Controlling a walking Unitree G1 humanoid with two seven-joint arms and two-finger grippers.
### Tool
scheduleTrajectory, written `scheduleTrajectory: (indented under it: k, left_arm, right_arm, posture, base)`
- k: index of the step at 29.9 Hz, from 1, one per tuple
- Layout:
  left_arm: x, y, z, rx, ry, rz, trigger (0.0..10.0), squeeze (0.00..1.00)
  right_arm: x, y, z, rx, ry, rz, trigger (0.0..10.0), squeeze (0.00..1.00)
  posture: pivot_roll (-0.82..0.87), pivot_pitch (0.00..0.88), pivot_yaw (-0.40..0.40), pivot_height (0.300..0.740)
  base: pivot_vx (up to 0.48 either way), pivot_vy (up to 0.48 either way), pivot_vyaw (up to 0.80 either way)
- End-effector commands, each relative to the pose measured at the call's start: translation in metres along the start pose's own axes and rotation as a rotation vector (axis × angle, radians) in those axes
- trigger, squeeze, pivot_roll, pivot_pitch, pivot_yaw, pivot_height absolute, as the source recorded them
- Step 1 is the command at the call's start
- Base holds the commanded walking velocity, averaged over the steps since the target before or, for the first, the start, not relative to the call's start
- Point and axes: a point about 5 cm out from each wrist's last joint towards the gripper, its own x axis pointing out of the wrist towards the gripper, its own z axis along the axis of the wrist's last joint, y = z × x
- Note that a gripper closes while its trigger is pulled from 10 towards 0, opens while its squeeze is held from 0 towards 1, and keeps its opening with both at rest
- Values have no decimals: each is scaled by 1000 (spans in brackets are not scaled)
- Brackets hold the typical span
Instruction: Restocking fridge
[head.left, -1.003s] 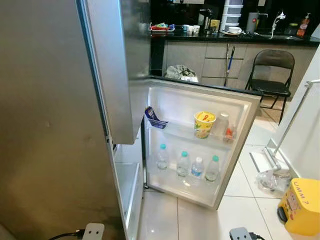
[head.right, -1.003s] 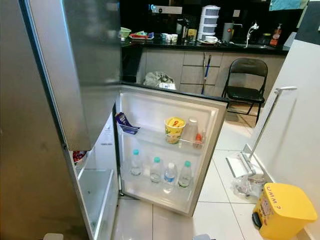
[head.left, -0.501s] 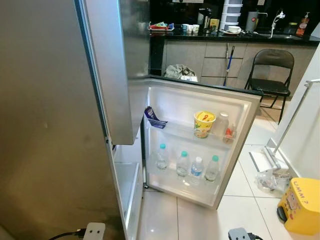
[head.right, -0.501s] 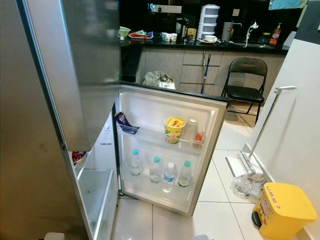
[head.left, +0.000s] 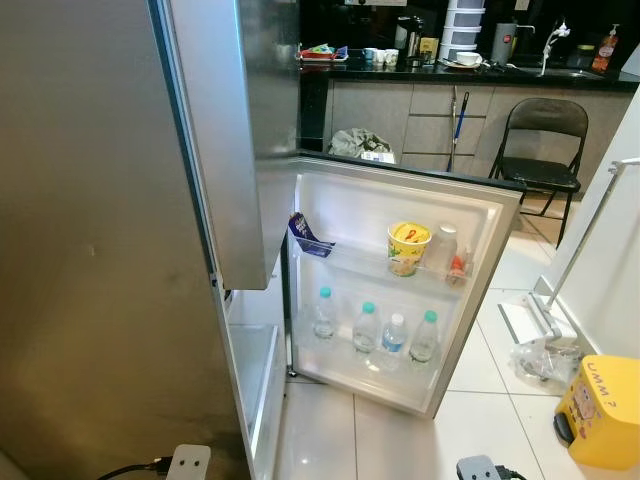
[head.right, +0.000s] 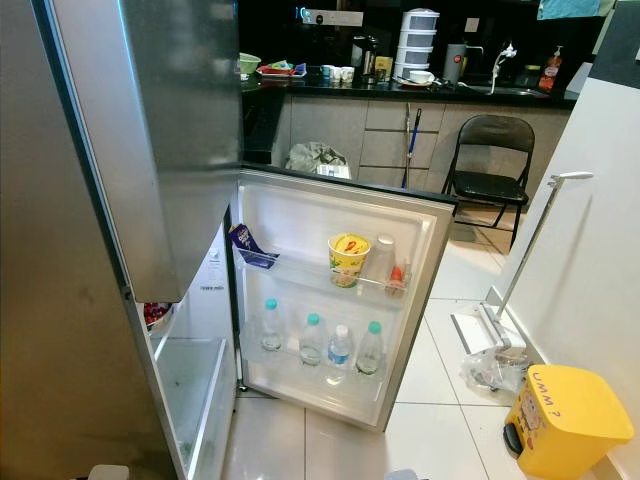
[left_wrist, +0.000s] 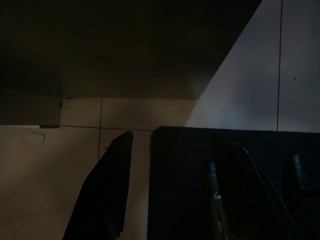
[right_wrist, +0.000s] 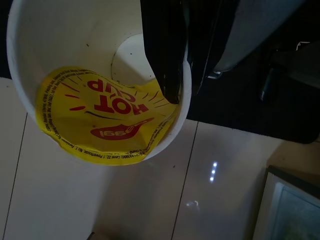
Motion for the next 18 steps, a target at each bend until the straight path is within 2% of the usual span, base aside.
scheduleTrajectory:
  k: [1,18]
  left_arm:
    - [-1,-3,-4,6,14,-10,10000,0]
    - [0,-3,-4,4,18,-10,10000,0]
  right_arm:
    - [0,0,-2,1,6,-5,10000,0]
    - [0,1,0,0,1,-2,10000,0]
  posture:
    - [14,60,-27,740]
    - [14,59,-28,740]
  base:
    - [0,0,0]
    - [0,0,0]
